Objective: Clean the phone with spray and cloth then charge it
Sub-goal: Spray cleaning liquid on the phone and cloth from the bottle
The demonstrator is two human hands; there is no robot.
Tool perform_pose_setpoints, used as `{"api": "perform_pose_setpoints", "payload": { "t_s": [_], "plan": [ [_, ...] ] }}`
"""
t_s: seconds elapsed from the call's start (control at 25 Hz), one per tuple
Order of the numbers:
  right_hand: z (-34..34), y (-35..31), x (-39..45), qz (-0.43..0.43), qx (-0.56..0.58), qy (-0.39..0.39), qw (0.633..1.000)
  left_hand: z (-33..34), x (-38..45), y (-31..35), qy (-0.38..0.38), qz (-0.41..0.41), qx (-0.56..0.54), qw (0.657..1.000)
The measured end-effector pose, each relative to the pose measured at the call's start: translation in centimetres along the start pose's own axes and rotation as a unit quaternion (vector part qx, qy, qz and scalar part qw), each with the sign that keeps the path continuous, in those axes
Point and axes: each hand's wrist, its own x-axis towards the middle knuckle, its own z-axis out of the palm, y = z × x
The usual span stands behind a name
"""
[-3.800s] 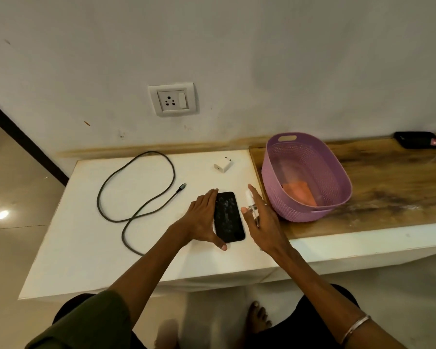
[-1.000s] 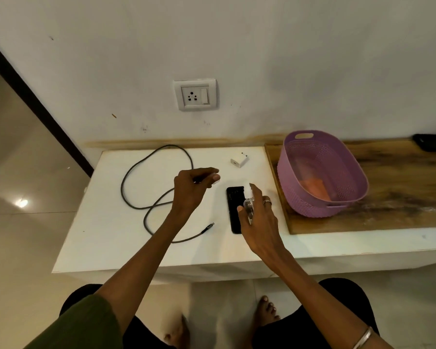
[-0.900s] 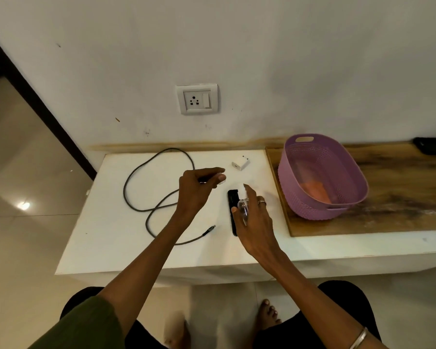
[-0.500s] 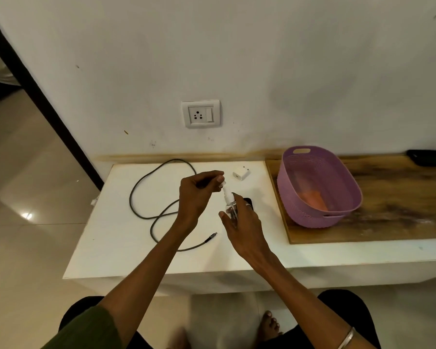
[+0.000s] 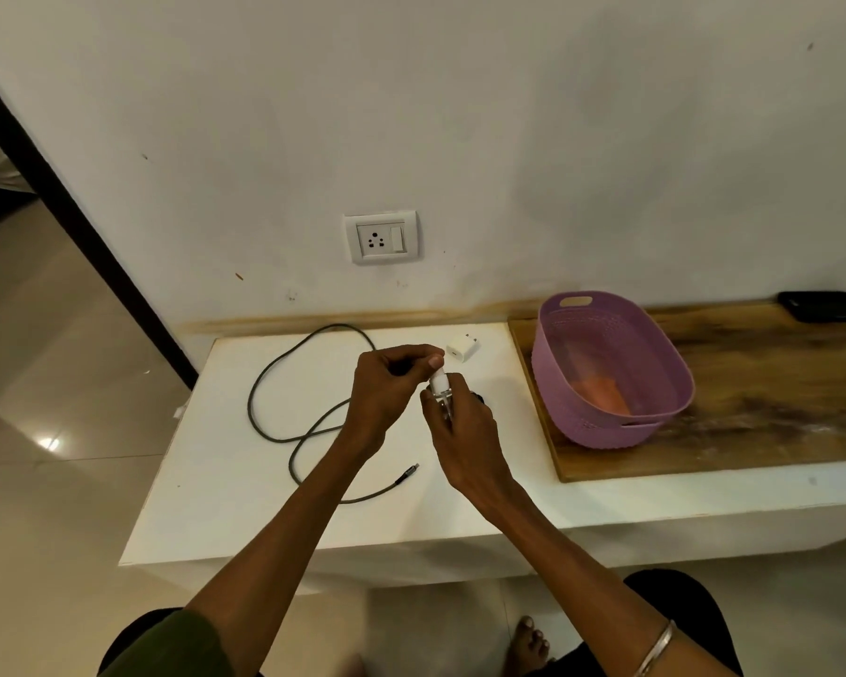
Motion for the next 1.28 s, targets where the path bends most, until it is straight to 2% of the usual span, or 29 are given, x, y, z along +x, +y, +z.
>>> {"api": "perform_pose_setpoints", "payload": {
  "t_s": [0.2, 0.52, 0.6, 0.72, 0.8, 1.0, 1.16, 1.28],
  "plan": [
    [-0.3, -0.4, 0.9, 0.034, 0.088, -0.035, 0.995, -0.6, 0.9, 0.2, -0.033, -0.007, -0.005, 0.999],
    [-0.5, -1.1, 2.5, 0.069, 0.206, -0.059, 0.974, -1.4, 1.8, 0.7, -0.126, -0.016, -0.088, 0.988],
    [-0.6, -0.9, 2.8, 0.055, 0.194, -0.054, 0.978, -0.8, 1.7, 1.0, -0.106, -0.006, -0.075, 0.991],
    [-0.7, -1.1, 2.8, 0.036, 0.164, -0.034, 0.985, -0.1, 1.5, 1.7, -0.003, 0.009, -0.043, 0.999],
    [-0.7, -1.5, 2.9, 0.042, 0.16, -0.023, 0.986, 0.1, 1.7, 2.0, 0.017, 0.011, -0.037, 0.999],
    [-0.9, -2.3, 3.6, 0.035, 0.169, -0.026, 0.985, 0.1, 2.4, 2.8, -0.01, -0.007, -0.051, 0.999],
    [-1.0, -2.4, 3.7, 0.039, 0.192, -0.047, 0.98, -0.6, 2.8, 2.8, -0.115, -0.015, -0.091, 0.989],
    [-1.4, -2.2, 3.7, 0.03, 0.176, -0.035, 0.983, -0.4, 2.5, 2.6, -0.086, -0.006, -0.071, 0.994]
  ]
}}
